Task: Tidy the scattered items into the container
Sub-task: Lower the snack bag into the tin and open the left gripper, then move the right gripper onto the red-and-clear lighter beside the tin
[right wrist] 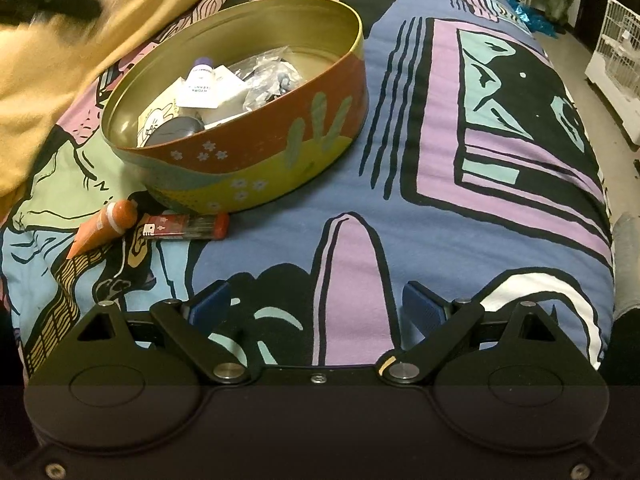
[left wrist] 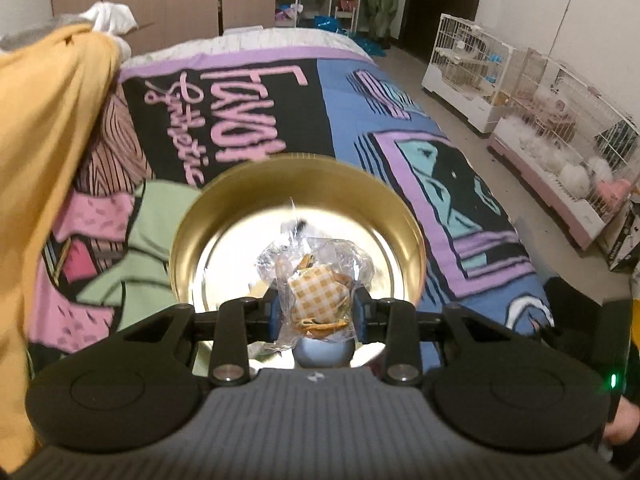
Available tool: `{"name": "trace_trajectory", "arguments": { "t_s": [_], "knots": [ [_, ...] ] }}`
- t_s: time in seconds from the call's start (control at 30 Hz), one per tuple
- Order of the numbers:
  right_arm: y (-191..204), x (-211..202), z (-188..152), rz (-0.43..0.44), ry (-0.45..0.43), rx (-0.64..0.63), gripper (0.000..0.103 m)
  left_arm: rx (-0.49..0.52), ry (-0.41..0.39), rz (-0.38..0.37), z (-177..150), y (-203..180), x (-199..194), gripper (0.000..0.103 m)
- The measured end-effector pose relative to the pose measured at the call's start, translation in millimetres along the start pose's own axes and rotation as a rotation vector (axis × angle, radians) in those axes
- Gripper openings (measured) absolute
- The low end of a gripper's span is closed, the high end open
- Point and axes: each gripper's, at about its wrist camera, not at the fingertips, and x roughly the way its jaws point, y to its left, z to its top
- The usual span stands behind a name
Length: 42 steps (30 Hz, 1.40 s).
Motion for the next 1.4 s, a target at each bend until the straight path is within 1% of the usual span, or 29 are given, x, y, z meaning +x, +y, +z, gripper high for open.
{"name": "trace_trajectory", "arguments": {
  "t_s": [0.13, 0.23, 0.3, 0.33, 0.37, 0.4, 0.43, 0.53, 0.77, 0.87, 1.03, 1.2, 1.33, 1.4],
  "knots": [
    [-1, 1, 0, 0.0, 0.005, 0.003, 0.093, -0.013, -0.01, 0.027, 25, -1, 15, 0.037],
    [-2, 2, 1, 0.002, 0.008, 0.011, 0.093, -0.054, -0.009, 0.02, 39, 0, 30, 0.037],
    [-2, 3, 1, 0.002, 0.01, 0.014, 0.093, -0.087, -0.014, -0.003, 47, 1, 38, 0.065],
    [-3, 4, 2, 0.001, 0.011, 0.015, 0.093, -0.107, -0.007, -0.001, 49, 3, 42, 0.073],
    [-3, 4, 2, 0.001, 0.013, 0.017, 0.093, -0.129, -0.008, 0.015, 49, 5, 44, 0.087],
    [-3, 4, 2, 0.001, 0.014, 0.018, 0.093, -0.145, -0.022, 0.032, 48, 8, 44, 0.096],
    [-3, 4, 1, 0.001, 0.015, 0.02, 0.093, -0.149, -0.031, 0.042, 46, 10, 43, 0.098],
    [-4, 4, 1, 0.005, 0.014, 0.022, 0.093, -0.155, -0.015, 0.051, 36, 19, 42, 0.098],
    [0, 8, 1, -0.004, 0.025, 0.004, 0.093, -0.221, 0.024, 0.063, 3, 50, 36, 0.1],
    [0, 8, 1, 0.004, 0.021, 0.007, 0.093, -0.244, 0.048, 0.06, -18, 60, 37, 0.101],
    [0, 9, 1, 0.017, 0.021, 0.015, 0.093, -0.255, 0.087, 0.059, -62, 68, 41, 0.102],
    [4, 10, -1, 0.018, 0.019, -0.002, 0.093, -0.246, 0.12, 0.051, -105, 69, 46, 0.102],
    [8, 9, -3, 0.012, 0.002, -0.015, 0.093, -0.227, 0.115, 0.053, -130, 68, 47, 0.102],
    [11, 7, -3, 0.006, -0.013, -0.023, 0.093, -0.245, 0.102, 0.045, -142, 70, 44, 0.103]
  ]
}}
